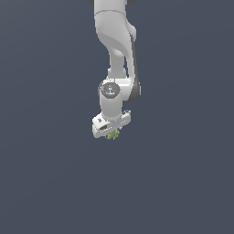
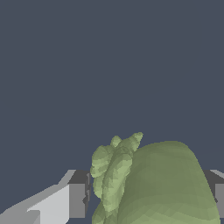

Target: Pick up the object and move it to a goal position.

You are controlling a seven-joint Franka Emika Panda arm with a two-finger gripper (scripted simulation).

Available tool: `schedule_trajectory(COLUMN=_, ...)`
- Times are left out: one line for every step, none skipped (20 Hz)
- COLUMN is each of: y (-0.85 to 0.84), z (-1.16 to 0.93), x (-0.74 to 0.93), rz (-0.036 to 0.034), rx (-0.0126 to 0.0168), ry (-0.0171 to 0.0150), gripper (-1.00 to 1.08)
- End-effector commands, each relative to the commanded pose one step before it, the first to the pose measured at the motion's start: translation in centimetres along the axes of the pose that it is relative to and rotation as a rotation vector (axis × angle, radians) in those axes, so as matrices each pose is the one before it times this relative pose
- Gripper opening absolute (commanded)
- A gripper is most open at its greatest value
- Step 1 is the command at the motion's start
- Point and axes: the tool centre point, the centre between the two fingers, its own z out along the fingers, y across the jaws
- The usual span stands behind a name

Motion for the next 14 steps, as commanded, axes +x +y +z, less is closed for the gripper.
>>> schedule_trajectory(y=1.06, z=-0.921, x=0.081, rz=0.00073, rx=-0.00047, ry=0.00078, gripper=-1.0)
schedule_trajectory(y=0.509, z=-0.444, x=0.044, rz=0.0, rx=0.0, ry=0.0, gripper=-1.0)
schedule_trajectory(y=0.552, z=-0.481, x=0.048, rz=0.0, rx=0.0, ry=0.0, gripper=-1.0)
schedule_trajectory(y=0.587, z=-0.51, x=0.056, rz=-0.00014, rx=0.00043, ry=0.00019, gripper=-1.0)
schedule_trajectory(y=0.625, z=-0.544, x=0.057, rz=0.0, rx=0.0, ry=0.0, gripper=-1.0)
schedule_trajectory(y=0.655, z=-0.57, x=0.06, rz=0.0, rx=0.0, ry=0.0, gripper=-1.0)
schedule_trajectory(y=0.678, z=-0.588, x=0.068, rz=-0.00016, rx=0.00042, ry=0.0002, gripper=-1.0)
schedule_trajectory(y=0.706, z=-0.612, x=0.067, rz=0.0, rx=0.0, ry=0.0, gripper=-1.0)
schedule_trajectory(y=0.726, z=-0.629, x=0.071, rz=0.0, rx=0.0, ry=0.0, gripper=-1.0)
schedule_trajectory(y=0.744, z=-0.644, x=0.074, rz=0.0, rx=0.0, ry=0.0, gripper=-1.0)
schedule_trajectory(y=0.76, z=-0.655, x=0.077, rz=0.0, rx=0.0, ry=0.0, gripper=-1.0)
schedule_trajectory(y=0.773, z=-0.665, x=0.08, rz=0.0, rx=0.0, ry=0.0, gripper=-1.0)
schedule_trajectory(y=0.784, z=-0.673, x=0.083, rz=0.0, rx=0.0, ry=0.0, gripper=-1.0)
schedule_trajectory(y=0.78, z=-0.668, x=0.085, rz=0.0, rx=0.0, ry=0.0, gripper=-1.0)
